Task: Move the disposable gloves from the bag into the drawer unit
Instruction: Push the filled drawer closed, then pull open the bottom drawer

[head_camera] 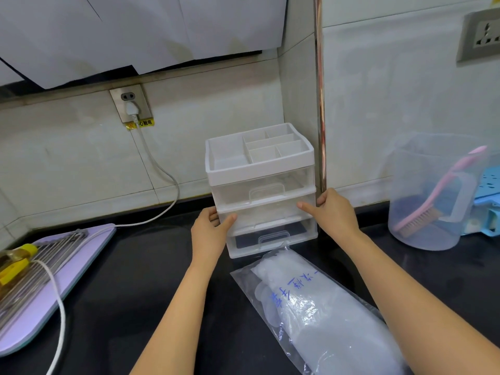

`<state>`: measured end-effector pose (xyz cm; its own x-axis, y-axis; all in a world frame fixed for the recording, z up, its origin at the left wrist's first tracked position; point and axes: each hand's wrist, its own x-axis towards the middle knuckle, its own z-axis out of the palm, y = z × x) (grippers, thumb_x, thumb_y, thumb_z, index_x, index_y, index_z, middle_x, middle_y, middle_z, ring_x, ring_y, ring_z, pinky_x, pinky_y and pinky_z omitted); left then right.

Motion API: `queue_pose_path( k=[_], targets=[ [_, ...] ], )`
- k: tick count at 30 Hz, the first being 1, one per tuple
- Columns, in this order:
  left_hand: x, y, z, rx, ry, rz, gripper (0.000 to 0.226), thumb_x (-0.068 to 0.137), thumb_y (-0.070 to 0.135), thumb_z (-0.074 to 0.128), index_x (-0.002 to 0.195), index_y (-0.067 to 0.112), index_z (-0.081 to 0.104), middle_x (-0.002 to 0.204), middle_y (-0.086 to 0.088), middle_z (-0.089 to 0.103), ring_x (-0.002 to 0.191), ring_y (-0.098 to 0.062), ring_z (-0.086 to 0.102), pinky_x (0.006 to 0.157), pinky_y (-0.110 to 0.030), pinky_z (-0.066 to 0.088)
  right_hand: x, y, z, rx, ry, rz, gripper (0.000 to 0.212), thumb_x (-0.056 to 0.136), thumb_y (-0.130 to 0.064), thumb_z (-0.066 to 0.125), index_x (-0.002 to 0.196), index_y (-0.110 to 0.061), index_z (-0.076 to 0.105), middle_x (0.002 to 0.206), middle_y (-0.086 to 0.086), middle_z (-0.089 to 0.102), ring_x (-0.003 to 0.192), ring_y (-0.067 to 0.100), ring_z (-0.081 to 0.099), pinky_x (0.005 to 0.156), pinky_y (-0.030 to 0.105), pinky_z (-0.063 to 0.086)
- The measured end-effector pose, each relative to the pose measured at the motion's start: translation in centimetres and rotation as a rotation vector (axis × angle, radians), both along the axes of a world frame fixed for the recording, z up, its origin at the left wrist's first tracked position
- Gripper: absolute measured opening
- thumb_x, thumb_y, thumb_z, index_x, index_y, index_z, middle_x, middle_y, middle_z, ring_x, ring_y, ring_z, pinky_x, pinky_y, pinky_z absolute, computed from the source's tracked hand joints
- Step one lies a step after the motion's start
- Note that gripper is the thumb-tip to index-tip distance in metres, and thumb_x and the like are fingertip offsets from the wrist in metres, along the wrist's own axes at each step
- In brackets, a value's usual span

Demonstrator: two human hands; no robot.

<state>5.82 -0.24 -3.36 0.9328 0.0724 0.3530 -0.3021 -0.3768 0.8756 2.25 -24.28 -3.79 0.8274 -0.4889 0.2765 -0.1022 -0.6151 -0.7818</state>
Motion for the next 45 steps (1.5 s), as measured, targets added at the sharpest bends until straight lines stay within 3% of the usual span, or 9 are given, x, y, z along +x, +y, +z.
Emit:
queue_pose_path(
  k=[4, 9, 12, 16, 24, 27, 34, 37, 45],
  targets=[
    [-0.3, 0.0, -0.7, -0.013, 0.004, 0.01, 0.041, 0.087, 0.028, 0.068, 0.123, 0.011, 0.057, 0.114, -0.001, 0.064, 0.097, -0.009, 0.059, 0.078, -0.016, 0.045, -0.6, -0.1, 0.1, -0.021, 0.07, 0.046, 0.04, 0.086, -0.045, 0.065, 0.093, -0.009, 0.05, 0.083, 0.004, 0.056, 0.079, 0.02, 0.055, 0.067, 0.032, 0.046],
    [-1.5, 0.3, -2.2, 0.016, 0.098, 0.0, 0.042, 0.089, 0.024, 0.066, 0.127, 0.012, 0.053, 0.118, 0.001, 0.061, 0.094, -0.007, 0.056, 0.075, -0.014, 0.042, -4.2, 0.8, 0.5, -0.257, 0.483, 0.259, 0.043, 0.086, -0.049, 0.062, 0.066, -0.015, 0.044, 0.068, 0.001, 0.048, 0.065, 0.015, 0.048, 0.053, 0.024, 0.035],
    [-2.7, 0.5, -3.0, 0.05, 0.142, -0.023, 0.045, 0.088, 0.026, 0.067, 0.128, 0.013, 0.051, 0.117, 0.004, 0.06, 0.092, -0.006, 0.055, 0.07, -0.015, 0.04, -6.3, 2.1, -0.5, -0.345, 0.608, 0.384, 0.049, 0.077, -0.052, 0.068, 0.074, -0.005, 0.058, 0.075, 0.006, 0.059, 0.066, 0.02, 0.056, 0.06, 0.031, 0.043],
    [-4.5, 1.0, -4.1, 0.095, 0.191, -0.098, 0.053, 0.084, 0.035, 0.071, 0.129, 0.017, 0.049, 0.118, 0.006, 0.059, 0.092, -0.005, 0.059, 0.07, -0.015, 0.044, -7.5, 3.8, -1.1, -0.368, 0.527, 0.456, 0.055, 0.077, -0.037, 0.074, 0.117, -0.001, 0.061, 0.116, 0.016, 0.064, 0.105, 0.03, 0.061, 0.093, 0.041, 0.049],
    [-5.6, 3.6, -5.3, 0.181, 0.108, -0.16, 0.032, 0.088, 0.037, 0.065, 0.117, 0.025, 0.061, 0.119, 0.011, 0.051, 0.111, -0.005, 0.048, 0.096, -0.024, 0.038, -7.9, 7.6, -1.3, -0.289, 0.389, 0.772, 0.035, 0.08, -0.028, 0.074, 0.114, -0.023, 0.066, 0.104, -0.01, 0.067, 0.092, 0.006, 0.062, 0.082, 0.019, 0.049],
    [-4.6, 4.6, -5.4, 0.0, 0.222, -0.201, 0.031, 0.087, 0.03, 0.068, 0.115, 0.019, 0.059, 0.119, 0.003, 0.062, 0.109, -0.01, 0.058, 0.097, -0.027, 0.044, -6.7, 8.2, -1.1, 0.032, 0.403, 0.743, 0.028, 0.083, -0.025, 0.071, 0.11, -0.018, 0.069, 0.101, -0.004, 0.07, 0.089, 0.007, 0.065, 0.085, 0.022, 0.052],
    [-2.4, 5.3, -5.8, -0.028, 0.287, -0.343, 0.034, 0.091, 0.014, 0.063, 0.124, 0.015, 0.058, 0.119, -0.002, 0.066, 0.106, -0.008, 0.062, 0.094, -0.026, 0.049, -2.5, 7.2, -0.4, 1.499, 0.349, 0.251, 0.031, 0.093, -0.01, 0.059, 0.118, 0.004, 0.047, 0.088, 0.016, 0.055, 0.071, 0.019, 0.056, 0.049, 0.025, 0.055],
    [-1.2, 5.3, -5.9, -0.015, 0.28, -0.325, 0.027, 0.093, 0.012, 0.06, 0.12, 0.01, 0.061, 0.112, -0.009, 0.068, 0.093, -0.01, 0.066, 0.075, -0.019, 0.053, -1.1, 7.1, -1.1, 1.683, 0.263, 0.17, 0.021, 0.095, -0.009, 0.055, 0.11, 0.003, 0.048, 0.083, 0.014, 0.055, 0.065, 0.014, 0.053, 0.052, 0.019, 0.049],
    [-0.4, 4.6, -6.2, -0.016, 0.219, -0.32, 0.026, 0.09, 0.018, 0.064, 0.116, 0.016, 0.057, 0.11, -0.004, 0.064, 0.097, -0.017, 0.065, 0.064, -0.018, 0.049, 0.3, 7.6, -2.2, 1.741, 0.233, 0.15, 0.011, 0.093, -0.008, 0.057, 0.086, -0.001, 0.053, 0.077, 0.009, 0.052, 0.06, 0.013, 0.049, 0.053, 0.02, 0.039]
  ],
)
